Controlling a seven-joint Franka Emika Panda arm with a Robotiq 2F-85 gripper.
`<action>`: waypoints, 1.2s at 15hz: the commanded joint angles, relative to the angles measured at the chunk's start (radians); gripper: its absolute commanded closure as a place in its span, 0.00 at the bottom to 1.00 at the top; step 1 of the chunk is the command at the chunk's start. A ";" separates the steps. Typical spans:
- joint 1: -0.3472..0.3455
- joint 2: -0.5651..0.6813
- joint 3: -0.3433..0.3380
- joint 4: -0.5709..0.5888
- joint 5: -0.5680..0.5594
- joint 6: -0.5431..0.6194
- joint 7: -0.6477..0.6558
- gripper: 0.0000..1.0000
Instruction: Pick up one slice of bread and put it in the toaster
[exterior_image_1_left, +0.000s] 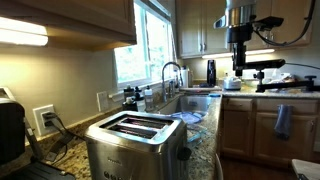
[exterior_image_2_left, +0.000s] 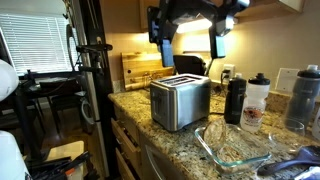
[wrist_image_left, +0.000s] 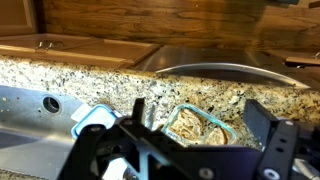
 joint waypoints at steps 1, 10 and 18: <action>0.007 0.000 -0.005 0.003 -0.003 -0.004 0.003 0.00; 0.014 0.008 -0.008 0.008 0.013 -0.007 0.001 0.00; 0.027 0.031 -0.012 0.021 0.058 -0.005 -0.001 0.00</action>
